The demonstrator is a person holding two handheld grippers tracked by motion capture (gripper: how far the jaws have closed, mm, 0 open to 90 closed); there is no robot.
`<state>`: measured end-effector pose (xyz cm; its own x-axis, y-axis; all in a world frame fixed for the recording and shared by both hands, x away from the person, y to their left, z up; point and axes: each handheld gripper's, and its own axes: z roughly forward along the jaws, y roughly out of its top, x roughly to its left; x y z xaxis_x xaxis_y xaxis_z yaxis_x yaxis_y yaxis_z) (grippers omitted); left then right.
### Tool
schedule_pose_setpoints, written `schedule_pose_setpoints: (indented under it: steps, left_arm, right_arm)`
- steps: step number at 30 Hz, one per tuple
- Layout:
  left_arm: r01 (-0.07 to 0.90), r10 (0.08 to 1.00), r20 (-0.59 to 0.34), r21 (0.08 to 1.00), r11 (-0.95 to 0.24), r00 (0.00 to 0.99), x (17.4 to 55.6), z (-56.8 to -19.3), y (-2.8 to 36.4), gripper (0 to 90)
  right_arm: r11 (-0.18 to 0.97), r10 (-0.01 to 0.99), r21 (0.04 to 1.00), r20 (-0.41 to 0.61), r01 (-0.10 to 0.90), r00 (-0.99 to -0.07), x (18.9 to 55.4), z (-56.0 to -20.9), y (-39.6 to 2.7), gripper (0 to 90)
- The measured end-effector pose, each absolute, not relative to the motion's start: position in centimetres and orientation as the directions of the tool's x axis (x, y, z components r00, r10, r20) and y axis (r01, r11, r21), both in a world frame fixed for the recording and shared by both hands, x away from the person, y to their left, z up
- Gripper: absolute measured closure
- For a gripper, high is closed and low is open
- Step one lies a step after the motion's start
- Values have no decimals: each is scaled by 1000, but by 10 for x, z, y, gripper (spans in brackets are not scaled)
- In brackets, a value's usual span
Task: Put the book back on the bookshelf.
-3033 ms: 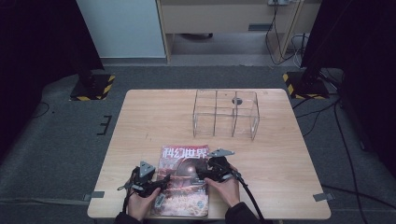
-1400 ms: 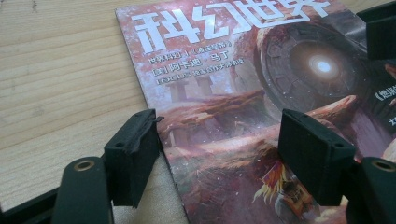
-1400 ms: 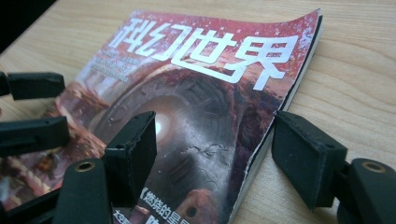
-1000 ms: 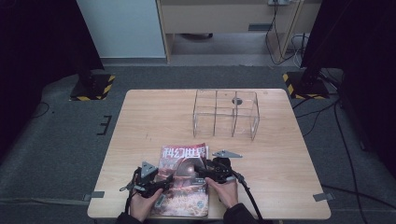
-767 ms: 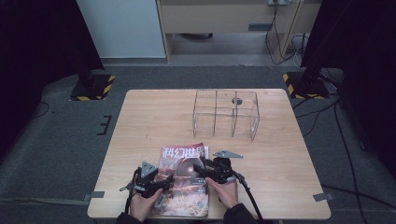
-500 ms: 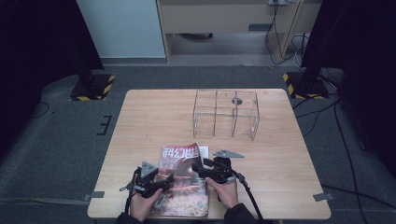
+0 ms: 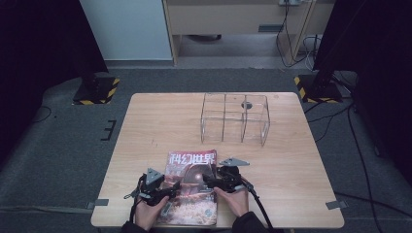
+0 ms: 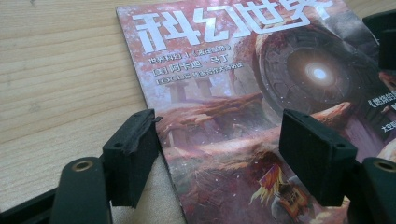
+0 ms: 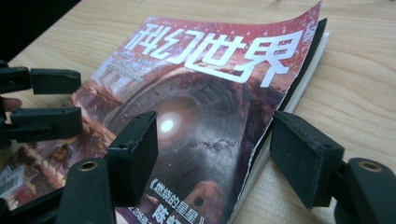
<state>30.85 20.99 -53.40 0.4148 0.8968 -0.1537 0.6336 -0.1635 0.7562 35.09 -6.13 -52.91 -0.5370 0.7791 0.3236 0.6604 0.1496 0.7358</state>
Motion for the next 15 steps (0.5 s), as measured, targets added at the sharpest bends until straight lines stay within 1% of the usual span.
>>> schedule_pose_setpoints:
  steps: [3, 8, 10, 11, 12, 13, 15]
  left_arm:
    - [633, 896, -150, 756, -168, 418, 308, -534, 210, 270]
    - [632, 897, -143, 755, -175, 419, 308, -534, 209, 267]
    - [634, 896, -155, 756, -164, 416, 308, -534, 210, 267]
    - [636, 895, -162, 755, -158, 415, 308, -534, 211, 267]
    - [639, 895, -174, 755, -147, 411, 308, -534, 211, 267]
    - [639, 895, -181, 757, -138, 408, 308, -534, 212, 267]
    - [639, 896, -184, 757, -133, 405, 308, -534, 212, 267]
  right_arm:
    - [165, 788, 730, 306, 663, -534, 350, -532, -60, 285]
    - [153, 790, 726, 318, 670, -525, 349, -534, -58, 287]
    - [121, 787, 717, 352, 687, -507, 349, -534, -59, 295]
    - [92, 777, 721, 379, 687, -502, 350, -533, -63, 319]
    - [92, 777, 721, 379, 687, -502, 350, -533, -63, 319]
    - [57, 761, 725, 413, 686, -500, 349, -530, -65, 337]
    - [36, 745, 727, 437, 685, -504, 349, -526, -66, 338]
